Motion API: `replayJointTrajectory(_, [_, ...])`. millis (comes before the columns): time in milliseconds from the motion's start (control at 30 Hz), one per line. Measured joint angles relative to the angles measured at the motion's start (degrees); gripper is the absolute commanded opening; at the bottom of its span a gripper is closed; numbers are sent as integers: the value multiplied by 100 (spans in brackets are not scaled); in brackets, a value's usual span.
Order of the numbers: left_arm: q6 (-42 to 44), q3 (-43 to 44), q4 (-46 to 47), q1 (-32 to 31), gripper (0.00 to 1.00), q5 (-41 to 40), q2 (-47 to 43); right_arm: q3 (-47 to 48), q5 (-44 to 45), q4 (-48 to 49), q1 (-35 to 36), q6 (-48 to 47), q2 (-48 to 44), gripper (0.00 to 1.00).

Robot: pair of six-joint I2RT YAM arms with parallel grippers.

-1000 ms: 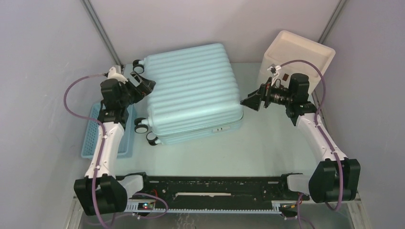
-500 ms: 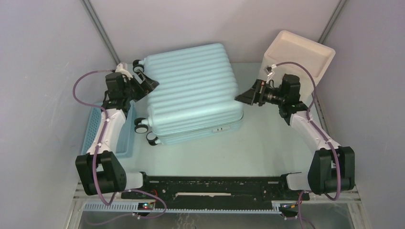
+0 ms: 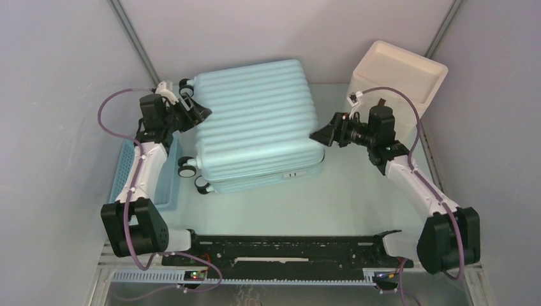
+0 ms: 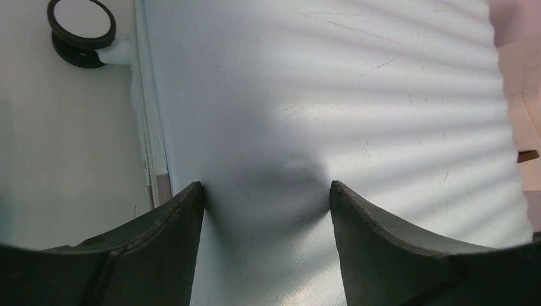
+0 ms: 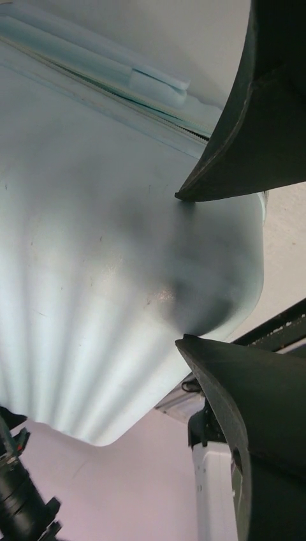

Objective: Open, take out, and arrange the luggage
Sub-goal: Adjust the luggage at the center of the board.

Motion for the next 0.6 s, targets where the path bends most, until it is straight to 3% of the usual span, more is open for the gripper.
replayJointTrajectory(267, [424, 306, -195, -426, 65, -485, 151, -599, 791, -669, 815, -540, -1281, 82])
replayJointTrajectory(433, [612, 389, -129, -566, 66, -726, 210, -669, 682, -1207, 1344, -922, -1589, 82])
replayJointTrajectory(600, [789, 470, -173, -675, 67, -874, 223, -682, 337, -1443, 1408, -1360, -1729, 86])
